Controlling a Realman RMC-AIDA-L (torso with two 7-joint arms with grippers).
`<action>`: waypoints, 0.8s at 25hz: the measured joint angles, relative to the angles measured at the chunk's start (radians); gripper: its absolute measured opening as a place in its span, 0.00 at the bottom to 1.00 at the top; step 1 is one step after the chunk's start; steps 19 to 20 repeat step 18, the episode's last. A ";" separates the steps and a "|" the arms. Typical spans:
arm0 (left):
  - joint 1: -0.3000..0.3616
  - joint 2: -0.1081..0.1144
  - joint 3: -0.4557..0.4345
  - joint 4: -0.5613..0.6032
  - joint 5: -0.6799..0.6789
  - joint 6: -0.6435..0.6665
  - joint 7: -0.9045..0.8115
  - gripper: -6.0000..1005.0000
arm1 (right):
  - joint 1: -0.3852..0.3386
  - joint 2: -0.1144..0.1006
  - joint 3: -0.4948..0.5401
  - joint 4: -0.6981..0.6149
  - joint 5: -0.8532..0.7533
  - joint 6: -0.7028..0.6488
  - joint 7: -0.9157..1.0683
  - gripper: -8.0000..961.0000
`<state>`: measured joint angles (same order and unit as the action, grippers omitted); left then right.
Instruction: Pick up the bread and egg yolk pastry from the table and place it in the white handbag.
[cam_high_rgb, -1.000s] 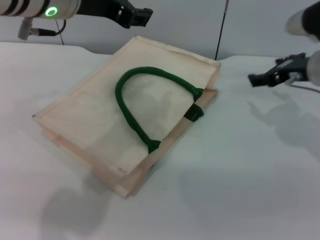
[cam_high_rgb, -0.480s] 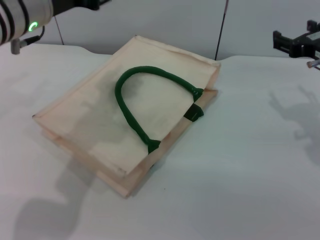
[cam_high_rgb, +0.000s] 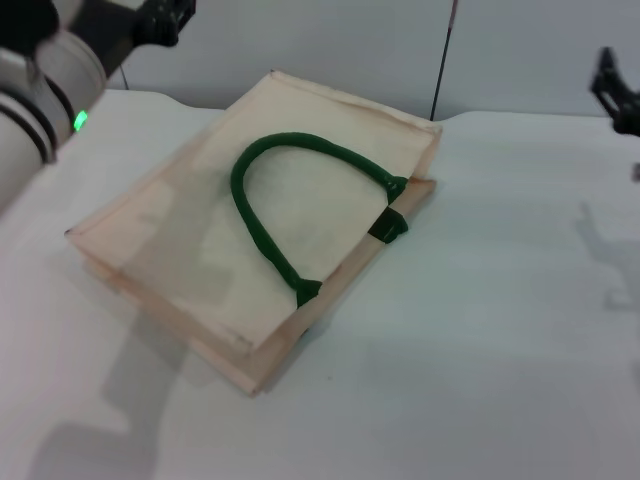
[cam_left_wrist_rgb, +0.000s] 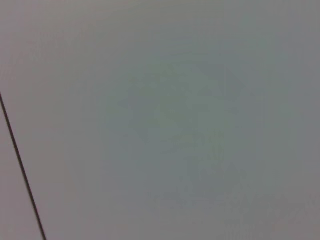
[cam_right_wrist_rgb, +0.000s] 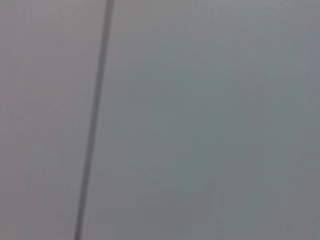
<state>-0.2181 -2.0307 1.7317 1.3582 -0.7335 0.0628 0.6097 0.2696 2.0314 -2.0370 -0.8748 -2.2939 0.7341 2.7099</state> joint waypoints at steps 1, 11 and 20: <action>0.000 0.000 0.028 -0.038 0.000 0.071 -0.001 0.61 | 0.013 0.000 -0.022 0.063 0.007 0.083 0.052 0.92; -0.106 0.000 0.186 -0.429 -0.035 0.473 -0.099 0.61 | 0.191 0.007 -0.295 0.382 0.401 0.215 0.108 0.92; -0.144 0.000 0.255 -0.584 -0.038 0.641 -0.163 0.61 | 0.204 0.005 -0.336 0.408 0.474 0.188 0.108 0.92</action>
